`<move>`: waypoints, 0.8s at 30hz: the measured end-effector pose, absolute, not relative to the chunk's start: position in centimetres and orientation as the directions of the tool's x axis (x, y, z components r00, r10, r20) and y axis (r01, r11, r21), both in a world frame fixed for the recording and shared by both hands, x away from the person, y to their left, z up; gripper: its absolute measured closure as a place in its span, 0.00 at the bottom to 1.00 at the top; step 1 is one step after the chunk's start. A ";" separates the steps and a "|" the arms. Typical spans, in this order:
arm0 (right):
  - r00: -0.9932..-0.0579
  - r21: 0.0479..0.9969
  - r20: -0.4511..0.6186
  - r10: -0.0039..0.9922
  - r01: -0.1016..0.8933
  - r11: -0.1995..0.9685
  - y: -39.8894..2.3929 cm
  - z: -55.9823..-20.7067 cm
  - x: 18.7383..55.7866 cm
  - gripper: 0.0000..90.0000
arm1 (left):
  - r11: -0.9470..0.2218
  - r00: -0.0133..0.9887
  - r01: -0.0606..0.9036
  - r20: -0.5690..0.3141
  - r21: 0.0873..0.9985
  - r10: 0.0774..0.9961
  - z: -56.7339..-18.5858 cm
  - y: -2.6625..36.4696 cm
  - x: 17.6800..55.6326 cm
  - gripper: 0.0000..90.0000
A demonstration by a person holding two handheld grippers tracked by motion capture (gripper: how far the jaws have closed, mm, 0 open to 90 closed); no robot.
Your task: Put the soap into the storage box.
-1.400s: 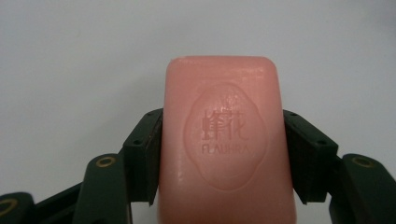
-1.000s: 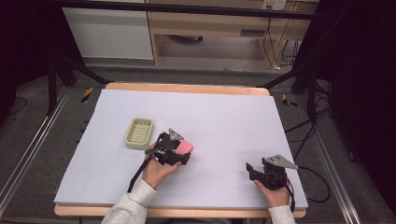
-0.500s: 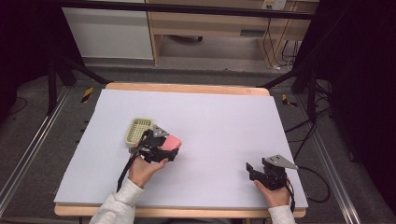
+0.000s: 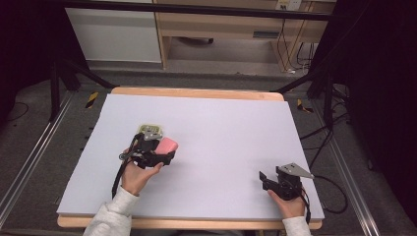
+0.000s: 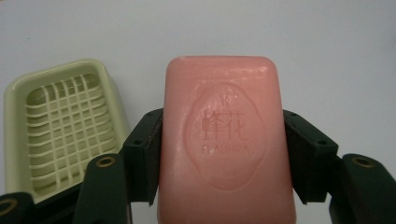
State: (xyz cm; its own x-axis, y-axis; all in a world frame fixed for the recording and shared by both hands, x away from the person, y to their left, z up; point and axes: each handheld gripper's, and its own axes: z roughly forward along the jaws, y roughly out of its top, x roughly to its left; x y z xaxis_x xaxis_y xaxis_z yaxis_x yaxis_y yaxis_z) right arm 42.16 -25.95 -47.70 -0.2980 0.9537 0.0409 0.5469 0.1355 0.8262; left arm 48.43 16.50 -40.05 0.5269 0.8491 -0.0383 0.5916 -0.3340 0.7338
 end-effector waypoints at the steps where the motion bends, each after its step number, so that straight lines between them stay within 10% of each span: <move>1: -0.299 0.827 0.037 0.954 0.546 0.139 -26.0 -47.7 42.2 0.34 | -0.327 0.522 0.591 -0.041 0.738 0.852 -39.9 16.8 48.4 0.41; 24: -0.302 0.826 0.041 0.952 0.547 0.138 -25.9 -47.7 42.2 0.35 | -0.265 0.444 0.600 -0.039 0.755 0.895 -38.7 19.7 50.2 0.41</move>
State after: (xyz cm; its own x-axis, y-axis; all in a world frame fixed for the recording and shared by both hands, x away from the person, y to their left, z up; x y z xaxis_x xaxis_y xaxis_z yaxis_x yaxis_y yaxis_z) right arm 42.21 -25.87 -47.71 -0.3022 0.9524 0.0409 0.5466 0.1380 0.8259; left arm 50.18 19.72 -38.72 0.4441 0.8951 -0.0386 0.5995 -0.2648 0.7553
